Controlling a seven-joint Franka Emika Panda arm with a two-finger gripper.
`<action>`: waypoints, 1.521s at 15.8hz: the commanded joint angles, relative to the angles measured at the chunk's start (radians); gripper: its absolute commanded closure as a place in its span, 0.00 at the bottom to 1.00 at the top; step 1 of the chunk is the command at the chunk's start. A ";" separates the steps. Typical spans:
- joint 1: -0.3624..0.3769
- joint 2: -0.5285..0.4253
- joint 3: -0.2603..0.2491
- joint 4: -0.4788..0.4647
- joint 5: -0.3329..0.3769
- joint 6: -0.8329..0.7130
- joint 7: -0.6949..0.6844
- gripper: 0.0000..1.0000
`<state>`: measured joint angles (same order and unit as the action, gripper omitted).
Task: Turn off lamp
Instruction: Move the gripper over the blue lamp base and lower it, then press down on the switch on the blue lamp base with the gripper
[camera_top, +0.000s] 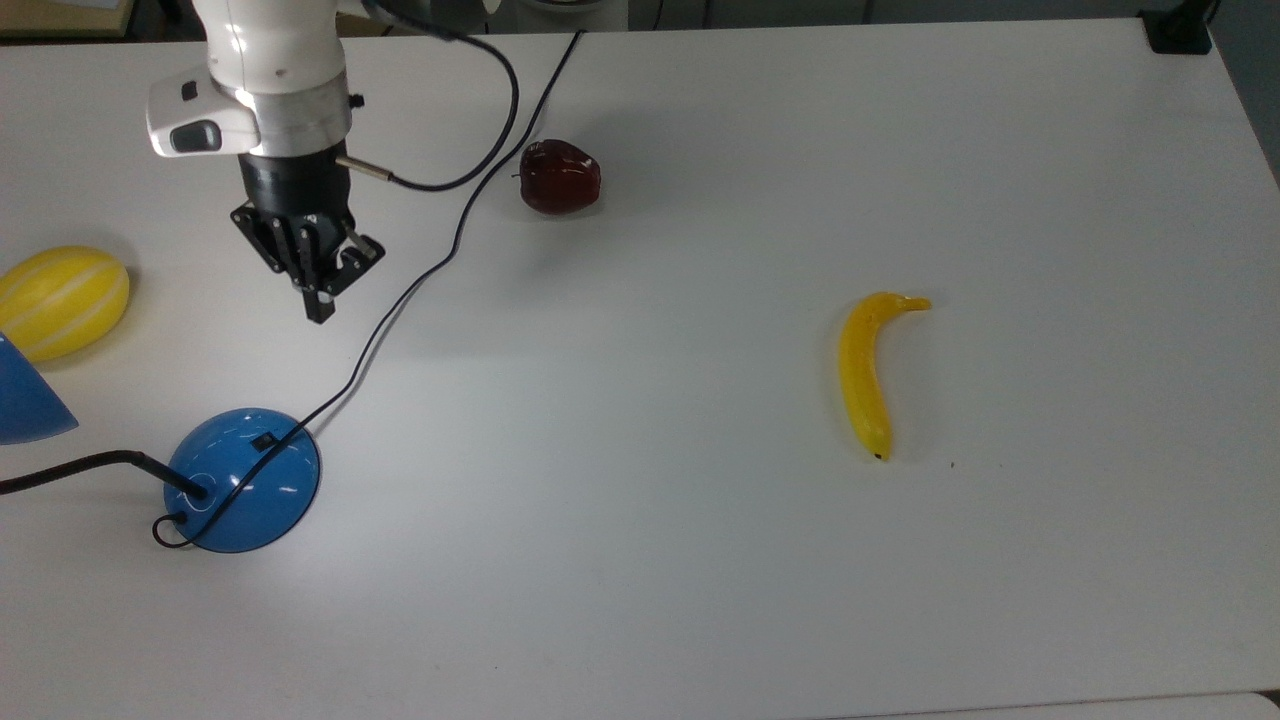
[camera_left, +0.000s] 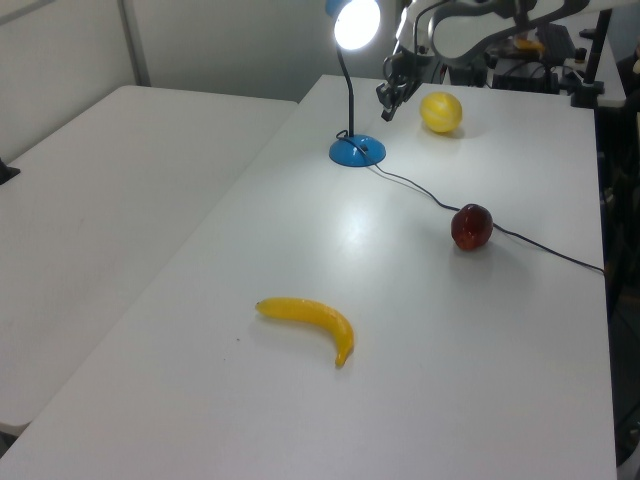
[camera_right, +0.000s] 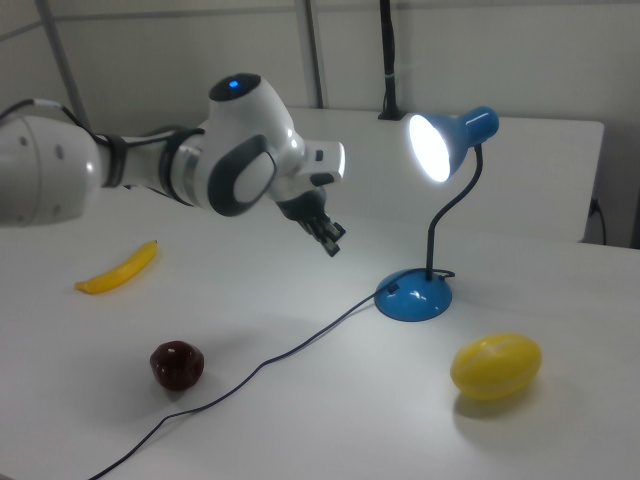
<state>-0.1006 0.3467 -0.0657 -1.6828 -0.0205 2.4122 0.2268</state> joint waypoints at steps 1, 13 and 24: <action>-0.017 0.139 -0.009 0.132 -0.064 0.045 0.088 1.00; -0.025 0.324 -0.068 0.284 -0.134 0.152 0.252 1.00; 0.027 0.362 -0.117 0.267 -0.139 0.203 0.275 1.00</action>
<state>-0.0957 0.7042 -0.1585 -1.4182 -0.1361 2.6048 0.4705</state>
